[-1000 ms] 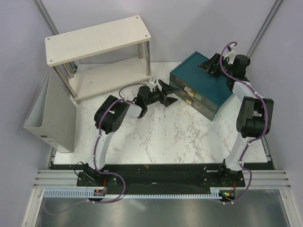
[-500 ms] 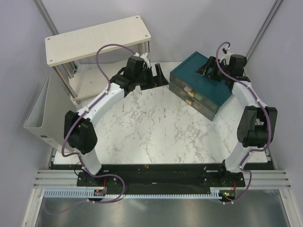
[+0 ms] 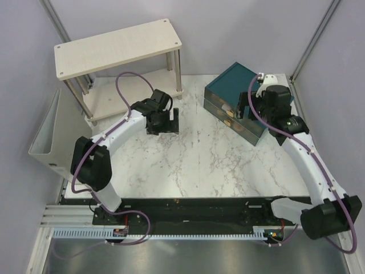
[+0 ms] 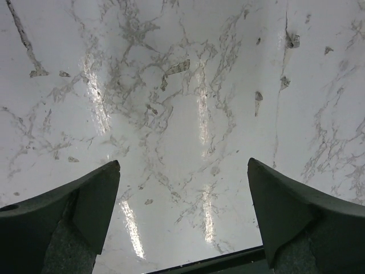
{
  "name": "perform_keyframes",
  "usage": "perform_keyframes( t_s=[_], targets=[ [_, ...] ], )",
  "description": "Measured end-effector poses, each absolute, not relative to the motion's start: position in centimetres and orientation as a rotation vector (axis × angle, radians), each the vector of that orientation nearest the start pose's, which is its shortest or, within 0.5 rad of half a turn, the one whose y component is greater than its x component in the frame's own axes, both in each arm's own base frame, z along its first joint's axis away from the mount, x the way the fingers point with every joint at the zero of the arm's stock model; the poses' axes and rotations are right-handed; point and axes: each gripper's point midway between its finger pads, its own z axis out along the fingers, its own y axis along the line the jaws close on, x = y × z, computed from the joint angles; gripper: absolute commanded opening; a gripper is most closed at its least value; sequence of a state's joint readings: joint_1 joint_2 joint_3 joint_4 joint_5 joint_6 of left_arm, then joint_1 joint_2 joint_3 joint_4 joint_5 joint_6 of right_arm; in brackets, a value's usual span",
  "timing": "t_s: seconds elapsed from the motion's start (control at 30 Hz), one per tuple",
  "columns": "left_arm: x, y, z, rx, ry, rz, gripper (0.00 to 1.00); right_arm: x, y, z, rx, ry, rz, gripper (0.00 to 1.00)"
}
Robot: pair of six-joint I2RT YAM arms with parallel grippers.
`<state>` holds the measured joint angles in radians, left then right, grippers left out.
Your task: Organize the makeup
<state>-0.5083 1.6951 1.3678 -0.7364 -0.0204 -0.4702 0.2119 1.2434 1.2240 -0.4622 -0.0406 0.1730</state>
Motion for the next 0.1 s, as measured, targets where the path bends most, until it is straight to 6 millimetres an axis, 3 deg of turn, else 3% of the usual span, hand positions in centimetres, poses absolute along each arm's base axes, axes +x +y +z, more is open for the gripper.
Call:
perform_keyframes(
  t_s=[0.1],
  targets=[
    [33.6,-20.3,11.9,0.046,2.662,-0.296,0.99,34.5,9.1,26.0,-0.087,2.072,0.259,0.98]
  ],
)
